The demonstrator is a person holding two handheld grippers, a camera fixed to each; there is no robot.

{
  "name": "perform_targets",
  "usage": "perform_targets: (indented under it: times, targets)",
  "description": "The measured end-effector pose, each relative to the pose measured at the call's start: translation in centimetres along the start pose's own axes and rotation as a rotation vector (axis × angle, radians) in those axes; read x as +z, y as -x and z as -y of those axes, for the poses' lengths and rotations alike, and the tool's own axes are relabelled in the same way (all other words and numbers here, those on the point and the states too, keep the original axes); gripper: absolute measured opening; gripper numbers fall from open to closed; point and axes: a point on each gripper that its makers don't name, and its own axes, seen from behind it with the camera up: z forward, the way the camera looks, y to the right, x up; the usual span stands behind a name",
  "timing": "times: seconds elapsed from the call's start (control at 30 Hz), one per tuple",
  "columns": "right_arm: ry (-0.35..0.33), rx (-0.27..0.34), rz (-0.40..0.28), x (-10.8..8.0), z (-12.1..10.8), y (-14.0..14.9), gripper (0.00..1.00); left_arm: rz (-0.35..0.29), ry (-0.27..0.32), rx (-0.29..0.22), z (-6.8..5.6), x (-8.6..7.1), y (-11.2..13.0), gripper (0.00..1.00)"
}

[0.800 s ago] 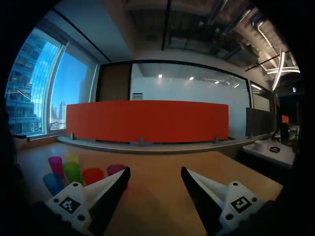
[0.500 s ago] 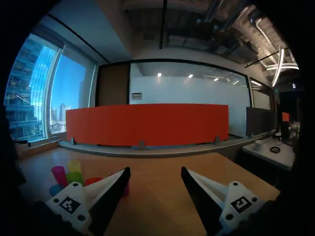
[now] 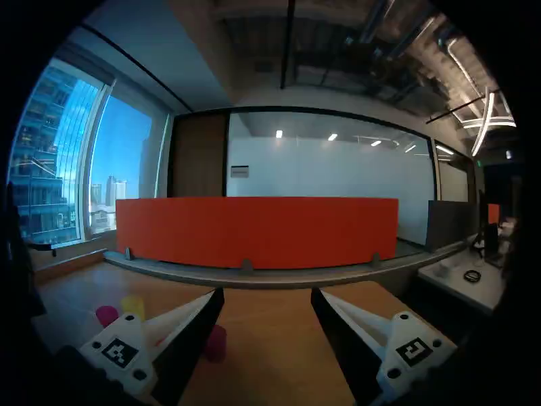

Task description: Pour water

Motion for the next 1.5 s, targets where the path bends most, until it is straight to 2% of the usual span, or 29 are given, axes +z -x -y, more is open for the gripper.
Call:
perform_targets:
  times: [0.27,0.47,0.77,0.87,1.03,1.27,1.37,1.5]
  targets:
    - [-0.034,0.035,0.015,0.5,0.8,-1.8,1.00,-0.001,0.005,0.013,0.1,0.9,-3.6,0.90]
    - [-0.035,0.043,0.016,0.6,0.5,-3.2,1.00,0.007,0.014,0.012,0.0,1.0,-5.8,0.90]
    - [-0.086,0.050,0.025,0.3,1.2,-3.7,1.00,0.025,0.072,-0.016,-1.2,1.1,-6.3,0.90]
    - [-0.138,0.049,0.023,0.1,2.0,-3.9,1.00,0.029,0.110,-0.016,-1.9,1.0,-6.4,0.90]
    - [-0.238,0.039,0.029,-0.4,3.5,-4.1,1.00,0.025,0.208,-0.015,-4.0,0.8,-6.7,0.90]
    - [-0.411,0.004,0.041,-1.9,6.8,-4.2,1.00,0.004,0.329,-0.024,-6.6,-0.1,-7.5,0.90]
    - [-0.480,0.017,0.035,-2.6,8.3,-4.8,1.00,-0.015,0.381,-0.020,-7.7,-0.5,-7.9,0.90]
    - [-0.539,0.038,0.023,-3.1,9.2,-5.4,1.00,-0.028,0.429,-0.012,-8.8,-0.8,-8.2,0.90]
